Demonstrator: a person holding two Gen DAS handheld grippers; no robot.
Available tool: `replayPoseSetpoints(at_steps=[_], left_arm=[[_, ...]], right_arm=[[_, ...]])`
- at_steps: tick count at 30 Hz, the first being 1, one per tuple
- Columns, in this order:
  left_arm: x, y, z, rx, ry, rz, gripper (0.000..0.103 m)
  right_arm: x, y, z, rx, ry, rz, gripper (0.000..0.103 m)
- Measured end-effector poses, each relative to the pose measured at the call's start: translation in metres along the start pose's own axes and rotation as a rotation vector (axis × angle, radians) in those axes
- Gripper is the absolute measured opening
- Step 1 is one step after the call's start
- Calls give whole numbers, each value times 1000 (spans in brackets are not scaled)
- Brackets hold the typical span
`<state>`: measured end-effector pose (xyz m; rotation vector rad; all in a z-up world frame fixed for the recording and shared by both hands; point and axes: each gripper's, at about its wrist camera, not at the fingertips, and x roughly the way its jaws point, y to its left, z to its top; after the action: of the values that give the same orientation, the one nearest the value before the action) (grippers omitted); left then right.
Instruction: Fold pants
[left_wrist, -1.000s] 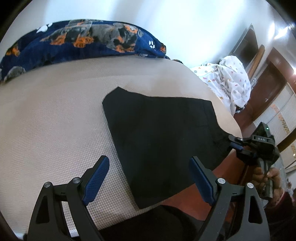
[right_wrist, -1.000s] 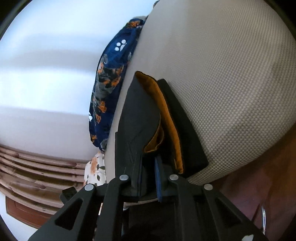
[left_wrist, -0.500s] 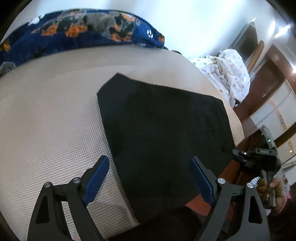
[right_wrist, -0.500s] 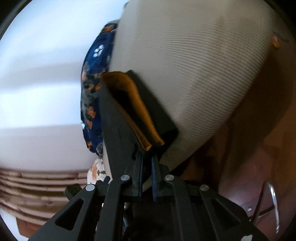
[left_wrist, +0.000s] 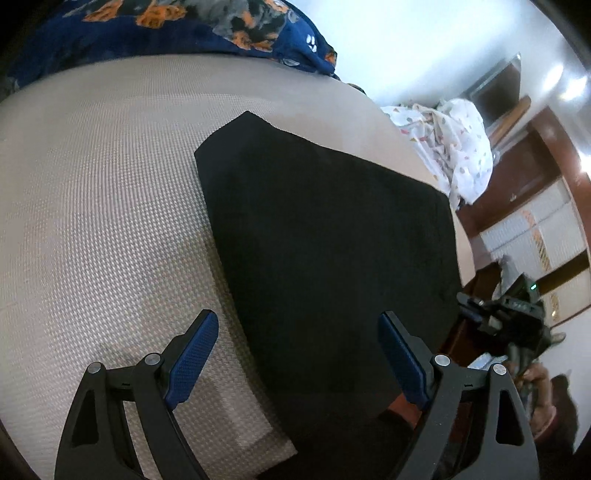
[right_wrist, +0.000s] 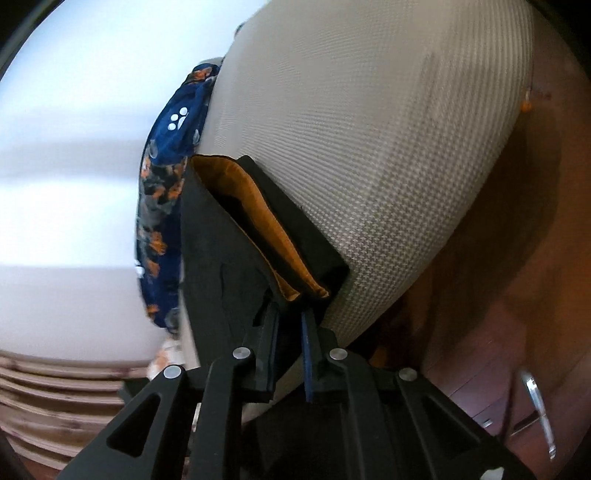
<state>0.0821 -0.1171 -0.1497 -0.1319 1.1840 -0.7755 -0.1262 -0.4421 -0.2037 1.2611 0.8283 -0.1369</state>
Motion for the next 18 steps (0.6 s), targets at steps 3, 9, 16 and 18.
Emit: replayPoseSetpoints(at_steps=[3,9,16,18], left_arm=[[-1,0,-2,28,-3,5,88],[7,3,-9,6,-3,30,87],[12,-5,-7,29,-11,85,88],[13,-8,-7,37,-9,92,87]], right_arm=[[-3,14,-4,-94,-32,-70,11],[-2,39,-7,-309,-55,-204,15],[-7,49,-10,-414,-107,-278,36],[-12,49,-10,-423,-147,-346,76]])
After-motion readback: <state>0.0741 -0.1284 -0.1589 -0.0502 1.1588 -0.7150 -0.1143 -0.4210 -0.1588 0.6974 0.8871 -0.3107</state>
